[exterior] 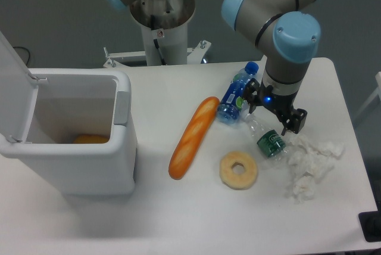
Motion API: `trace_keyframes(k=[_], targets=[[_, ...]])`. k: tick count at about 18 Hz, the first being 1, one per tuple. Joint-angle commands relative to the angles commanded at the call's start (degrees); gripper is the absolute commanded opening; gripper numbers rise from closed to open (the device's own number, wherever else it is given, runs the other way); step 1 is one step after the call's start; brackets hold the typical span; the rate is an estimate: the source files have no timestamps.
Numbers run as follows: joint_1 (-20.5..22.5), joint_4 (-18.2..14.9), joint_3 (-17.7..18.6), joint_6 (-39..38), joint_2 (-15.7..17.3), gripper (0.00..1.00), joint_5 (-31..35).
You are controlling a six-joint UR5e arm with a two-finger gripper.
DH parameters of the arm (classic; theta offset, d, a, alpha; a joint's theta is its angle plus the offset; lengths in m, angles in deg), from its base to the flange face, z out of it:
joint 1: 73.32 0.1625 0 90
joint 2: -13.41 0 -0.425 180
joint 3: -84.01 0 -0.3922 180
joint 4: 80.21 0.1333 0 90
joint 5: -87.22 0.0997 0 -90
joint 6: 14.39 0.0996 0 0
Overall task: Close the trash can
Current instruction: 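Lift the open gripper up from beside the crushed bottle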
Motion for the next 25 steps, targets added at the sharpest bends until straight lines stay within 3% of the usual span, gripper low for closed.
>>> trace_keyframes(k=[6, 14, 17, 20, 25], targets=[[-0.26, 0.26, 0.26, 0.26, 0.09, 1.00, -0.35], [-0.35, 0.97, 4.83, -2.89, 2.90, 1.00, -0.08], [-0.88, 0.62, 4.83, -9.55, 4.99, 1.00, -0.96], [-1.14, 0.00, 5.10, -17.03, 8.33, 1.00, -6.67], [-6.85, 0.09, 7.73, -30.39, 13.44, 1.00, -7.56]])
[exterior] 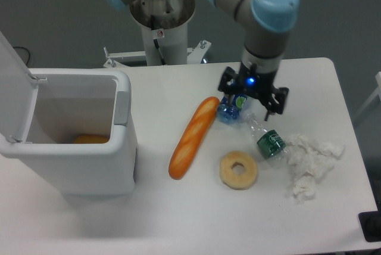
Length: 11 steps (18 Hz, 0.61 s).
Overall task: Close the trash can
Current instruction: 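Lift the open gripper up from beside the crushed bottle, then move the gripper up and over toward the raised trash can lid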
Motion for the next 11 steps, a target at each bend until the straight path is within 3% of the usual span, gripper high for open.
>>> trace_keyframes(k=[11], targets=[[-9.85, -0.09, -0.26, -21.19, 11.34, 1.00, -6.33]])
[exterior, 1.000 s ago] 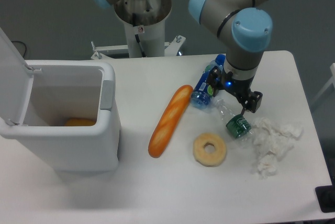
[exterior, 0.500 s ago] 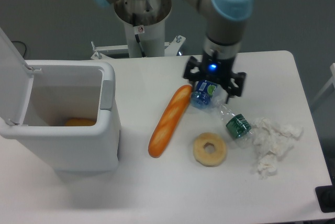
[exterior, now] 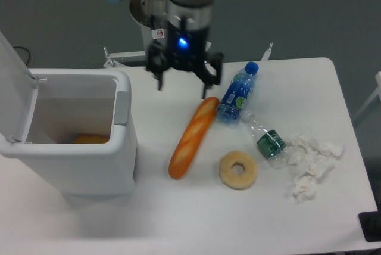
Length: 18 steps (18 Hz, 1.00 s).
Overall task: Close the trash can
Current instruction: 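Move the gripper up and over toward the raised trash can lid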
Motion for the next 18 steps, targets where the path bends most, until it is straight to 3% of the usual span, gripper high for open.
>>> trace_keyframes(k=[5, 12, 18], targets=[[-3.34, 0.18, -1.40, -8.17, 3.08, 1.00, -2.45], [-9.75, 0.61, -4.22, -18.45, 4.31, 1.00, -5.53], [-13.53, 0.70, -5.10, -20.14, 4.40, 1.00, -10.72]])
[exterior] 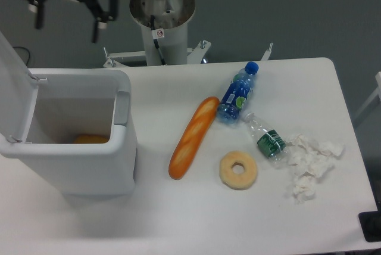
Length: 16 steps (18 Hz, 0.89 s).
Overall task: Close the trash can
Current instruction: 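Move the gripper up and over toward the raised trash can lid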
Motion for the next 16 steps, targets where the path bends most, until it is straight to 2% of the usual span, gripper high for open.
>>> trace_keyframes(k=[8, 16], targets=[[-2.82, 1.23, -0.09, 0.09, -1.05, 1.00, -3.69], [-4.31, 1.41, -0.53, 0.09, -2.72, 1.00, -3.61]])
